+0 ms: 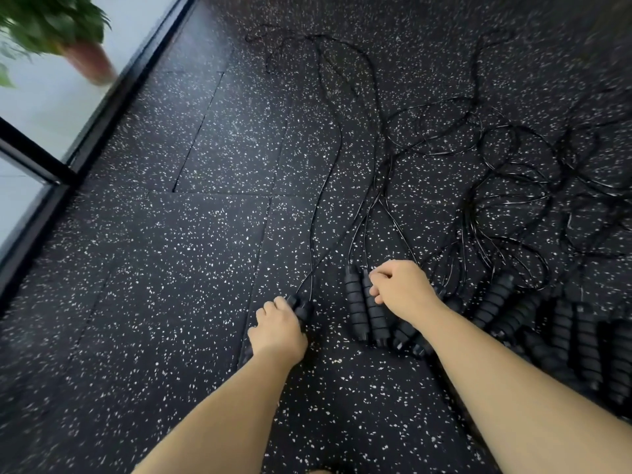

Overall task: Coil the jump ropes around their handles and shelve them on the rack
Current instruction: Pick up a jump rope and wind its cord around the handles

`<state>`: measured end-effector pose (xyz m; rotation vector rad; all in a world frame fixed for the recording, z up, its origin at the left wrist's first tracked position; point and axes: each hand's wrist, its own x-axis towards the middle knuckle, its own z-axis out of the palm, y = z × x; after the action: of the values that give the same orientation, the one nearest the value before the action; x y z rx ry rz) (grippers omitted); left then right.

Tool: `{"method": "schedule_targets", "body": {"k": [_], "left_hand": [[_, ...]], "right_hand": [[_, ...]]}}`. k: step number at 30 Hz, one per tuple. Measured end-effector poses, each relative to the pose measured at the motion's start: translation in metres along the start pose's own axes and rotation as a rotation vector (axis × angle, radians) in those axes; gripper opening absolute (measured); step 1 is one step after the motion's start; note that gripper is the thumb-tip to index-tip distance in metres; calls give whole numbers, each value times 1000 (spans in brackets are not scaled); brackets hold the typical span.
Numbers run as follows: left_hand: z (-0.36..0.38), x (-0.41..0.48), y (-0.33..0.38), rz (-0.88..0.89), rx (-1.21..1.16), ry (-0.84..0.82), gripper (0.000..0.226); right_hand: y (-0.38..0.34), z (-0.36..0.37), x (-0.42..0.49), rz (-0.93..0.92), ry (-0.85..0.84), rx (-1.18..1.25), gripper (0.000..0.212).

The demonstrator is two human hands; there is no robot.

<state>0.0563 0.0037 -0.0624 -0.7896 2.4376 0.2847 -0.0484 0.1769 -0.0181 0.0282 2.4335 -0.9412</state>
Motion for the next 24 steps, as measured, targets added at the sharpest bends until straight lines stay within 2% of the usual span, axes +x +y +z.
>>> {"method": "schedule_targets", "body": {"k": [4, 7, 16, 24], "left_hand": [[-60, -17, -18, -85, -76, 41, 64], [-115, -39, -23, -86, -115, 94, 59], [-239, -146, -18, 37, -141, 228, 52], [-311, -245, -39, 152, -176, 318, 43]], "right_hand": [[-31, -23, -18, -26, -37, -52, 27], [-63, -43, -40, -64, -39, -73, 27], [-135, -88, -163, -201, -101, -108, 22], [-159, -131, -253, -252, 10, -127, 23]]}}
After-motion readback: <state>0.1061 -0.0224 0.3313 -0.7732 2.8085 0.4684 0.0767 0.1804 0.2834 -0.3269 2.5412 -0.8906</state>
